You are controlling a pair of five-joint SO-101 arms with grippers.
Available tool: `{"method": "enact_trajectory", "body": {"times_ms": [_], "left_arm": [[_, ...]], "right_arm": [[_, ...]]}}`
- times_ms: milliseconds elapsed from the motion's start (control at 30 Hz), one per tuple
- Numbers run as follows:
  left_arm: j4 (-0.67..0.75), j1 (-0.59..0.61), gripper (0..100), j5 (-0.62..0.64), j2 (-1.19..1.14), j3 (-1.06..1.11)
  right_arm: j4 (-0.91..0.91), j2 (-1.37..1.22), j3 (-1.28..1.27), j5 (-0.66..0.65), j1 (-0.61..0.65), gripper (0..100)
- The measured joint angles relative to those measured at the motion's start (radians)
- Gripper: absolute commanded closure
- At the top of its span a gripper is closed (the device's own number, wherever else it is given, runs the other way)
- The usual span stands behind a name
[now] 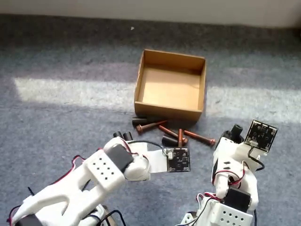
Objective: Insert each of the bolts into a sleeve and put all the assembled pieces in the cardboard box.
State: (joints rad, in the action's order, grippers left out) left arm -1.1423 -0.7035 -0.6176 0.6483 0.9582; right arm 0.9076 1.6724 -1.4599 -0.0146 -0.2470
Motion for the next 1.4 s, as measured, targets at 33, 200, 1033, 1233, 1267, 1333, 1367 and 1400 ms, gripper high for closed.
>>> {"method": "enact_trajectory", "body": {"times_ms": [33,200,1033,1233,1267,1333,1367,1400], "left_arm": [[-0.009,0.0,99,0.028,0.049,0.0],[-0.035,0.0,99,0.244,0.319,0.0],[0.348,0.287,99,0.913,1.007,0.161],[0.508,0.385,99,1.065,1.128,0.239],[0.528,0.394,99,1.091,1.138,0.249],[0.566,0.402,99,1.131,1.151,0.259],[0.585,0.402,99,1.146,1.152,0.269],[0.605,0.404,99,1.157,1.152,0.278]], "right_arm": [[0.0,0.0,0.0,0.0,0.0,99.2],[0.0,0.0,0.0,0.0,0.0,99.2],[-0.014,0.0,0.025,0.0,0.408,99.0],[-0.189,0.0,0.035,0.0,0.612,99.2],[-0.239,0.0,0.021,0.0,0.641,99.2],[-0.347,0.0,-0.032,0.0,0.694,99.2],[-0.405,0.0,-0.066,0.0,0.712,99.2],[-0.46,0.0,-0.094,0.0,0.732,99.2]]}}
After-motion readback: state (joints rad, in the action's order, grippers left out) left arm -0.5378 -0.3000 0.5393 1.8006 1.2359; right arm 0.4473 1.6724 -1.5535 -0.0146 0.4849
